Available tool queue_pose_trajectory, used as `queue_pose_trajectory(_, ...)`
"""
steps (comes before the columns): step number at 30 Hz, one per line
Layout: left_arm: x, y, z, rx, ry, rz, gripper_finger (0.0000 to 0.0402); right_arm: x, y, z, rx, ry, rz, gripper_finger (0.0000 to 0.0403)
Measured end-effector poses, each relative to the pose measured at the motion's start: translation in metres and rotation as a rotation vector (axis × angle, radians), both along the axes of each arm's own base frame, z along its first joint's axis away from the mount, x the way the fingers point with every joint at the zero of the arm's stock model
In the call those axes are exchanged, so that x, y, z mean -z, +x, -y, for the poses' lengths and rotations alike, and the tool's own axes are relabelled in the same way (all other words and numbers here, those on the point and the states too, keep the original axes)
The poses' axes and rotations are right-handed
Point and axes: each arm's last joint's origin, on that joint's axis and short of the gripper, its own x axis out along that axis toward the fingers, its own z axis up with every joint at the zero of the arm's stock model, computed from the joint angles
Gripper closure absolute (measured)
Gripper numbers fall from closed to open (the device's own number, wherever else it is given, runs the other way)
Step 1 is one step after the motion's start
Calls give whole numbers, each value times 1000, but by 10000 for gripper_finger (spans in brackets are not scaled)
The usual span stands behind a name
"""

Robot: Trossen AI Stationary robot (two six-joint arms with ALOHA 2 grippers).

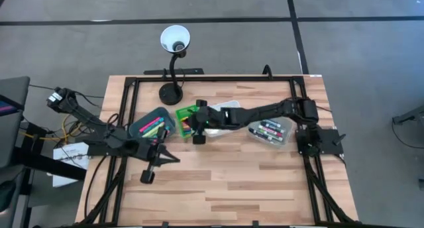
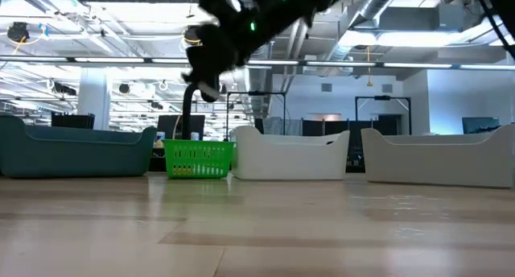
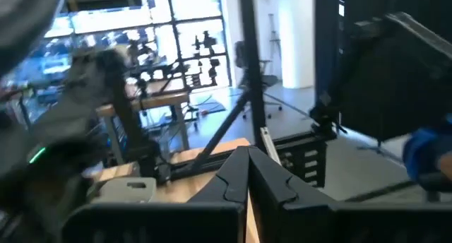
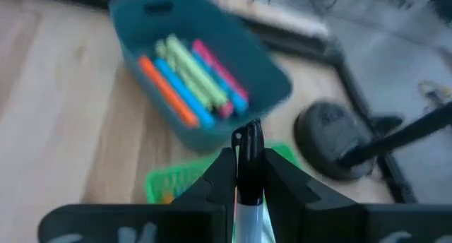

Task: Pick & Place Markers
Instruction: Put the black and white highlighter pen into the green bin

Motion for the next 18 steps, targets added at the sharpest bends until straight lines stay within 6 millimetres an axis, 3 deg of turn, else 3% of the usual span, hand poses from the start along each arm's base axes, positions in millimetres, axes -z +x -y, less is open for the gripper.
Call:
queue_pose_trajectory(8,0,-2,3,-49,18,12,396,49,16,37,42,26,-75,356)
queue_pose_trajectory(14,1,-1,2,-108,19,2,396,68,31,38,27,37,-95,349)
queue_pose_trajectory(18,1,-1,2,-110,16,-1,396,69,34,39,28,39,-126,320)
